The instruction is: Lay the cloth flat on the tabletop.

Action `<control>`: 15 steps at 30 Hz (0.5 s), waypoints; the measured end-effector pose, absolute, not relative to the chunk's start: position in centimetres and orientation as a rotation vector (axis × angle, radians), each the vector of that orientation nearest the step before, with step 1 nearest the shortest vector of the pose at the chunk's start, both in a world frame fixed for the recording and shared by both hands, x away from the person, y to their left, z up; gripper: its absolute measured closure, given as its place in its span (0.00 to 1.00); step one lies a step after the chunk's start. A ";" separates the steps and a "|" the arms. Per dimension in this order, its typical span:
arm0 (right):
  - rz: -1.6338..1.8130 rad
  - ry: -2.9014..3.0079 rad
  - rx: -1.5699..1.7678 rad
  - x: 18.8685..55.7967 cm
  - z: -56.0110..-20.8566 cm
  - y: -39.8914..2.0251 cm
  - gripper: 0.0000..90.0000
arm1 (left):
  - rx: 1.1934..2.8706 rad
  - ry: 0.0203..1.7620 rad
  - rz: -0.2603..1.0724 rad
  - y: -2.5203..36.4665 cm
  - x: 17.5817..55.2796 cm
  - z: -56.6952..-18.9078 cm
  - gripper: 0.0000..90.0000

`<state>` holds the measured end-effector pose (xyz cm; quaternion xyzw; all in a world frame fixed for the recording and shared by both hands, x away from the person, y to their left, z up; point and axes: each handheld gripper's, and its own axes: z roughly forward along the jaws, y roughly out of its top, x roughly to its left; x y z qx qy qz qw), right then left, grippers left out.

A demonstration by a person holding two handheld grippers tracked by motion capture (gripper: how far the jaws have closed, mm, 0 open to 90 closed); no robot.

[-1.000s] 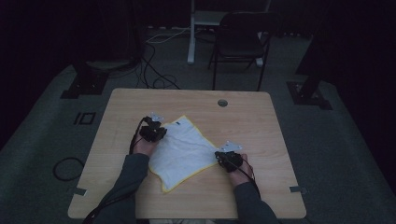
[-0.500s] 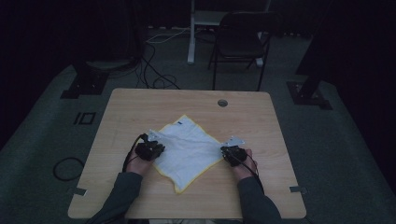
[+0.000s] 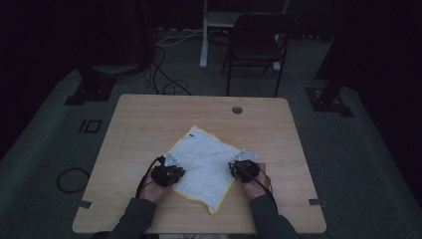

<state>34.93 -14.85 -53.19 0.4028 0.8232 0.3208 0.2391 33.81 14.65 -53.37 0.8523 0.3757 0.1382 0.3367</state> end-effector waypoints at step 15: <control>0.945 2.352 1.139 32.4 -53.9 -15.2 0.65 | 2.164 0.912 0.375 12.0 33.7 -52.5 0.86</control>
